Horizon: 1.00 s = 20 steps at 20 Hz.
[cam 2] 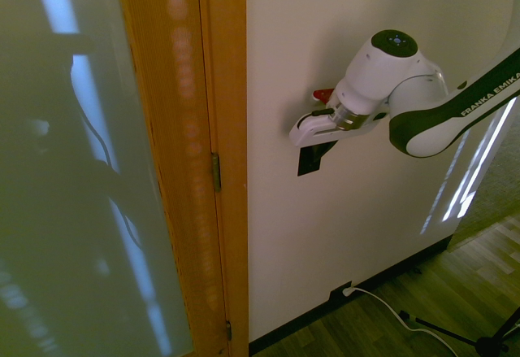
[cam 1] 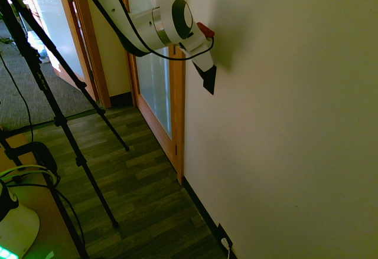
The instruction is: Turn off the light
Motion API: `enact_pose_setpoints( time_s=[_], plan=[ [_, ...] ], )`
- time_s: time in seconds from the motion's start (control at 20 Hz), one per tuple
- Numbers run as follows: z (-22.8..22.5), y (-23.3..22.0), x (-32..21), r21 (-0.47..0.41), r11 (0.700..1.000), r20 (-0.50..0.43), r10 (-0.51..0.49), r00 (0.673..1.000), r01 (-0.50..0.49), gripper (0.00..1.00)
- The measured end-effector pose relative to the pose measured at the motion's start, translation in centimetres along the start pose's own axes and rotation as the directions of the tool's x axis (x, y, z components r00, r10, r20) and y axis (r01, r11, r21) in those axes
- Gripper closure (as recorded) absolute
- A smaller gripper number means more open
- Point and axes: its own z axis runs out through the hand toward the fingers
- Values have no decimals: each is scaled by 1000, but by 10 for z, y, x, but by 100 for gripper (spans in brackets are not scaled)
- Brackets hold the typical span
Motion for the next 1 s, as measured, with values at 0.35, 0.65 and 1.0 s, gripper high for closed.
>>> enact_pose_setpoints(
  time_s=[0.35, 0.65, 1.0],
  plan=[
    [-27, 10, 3, 54, 998, -20, 20, 1000, -19, 100],
    [-71, 55, -12, 43, 998, -27, 45, 999, -43, 100],
    [-55, 118, -41, -35, 998, 65, 59, 996, -57, 100]
  ],
)
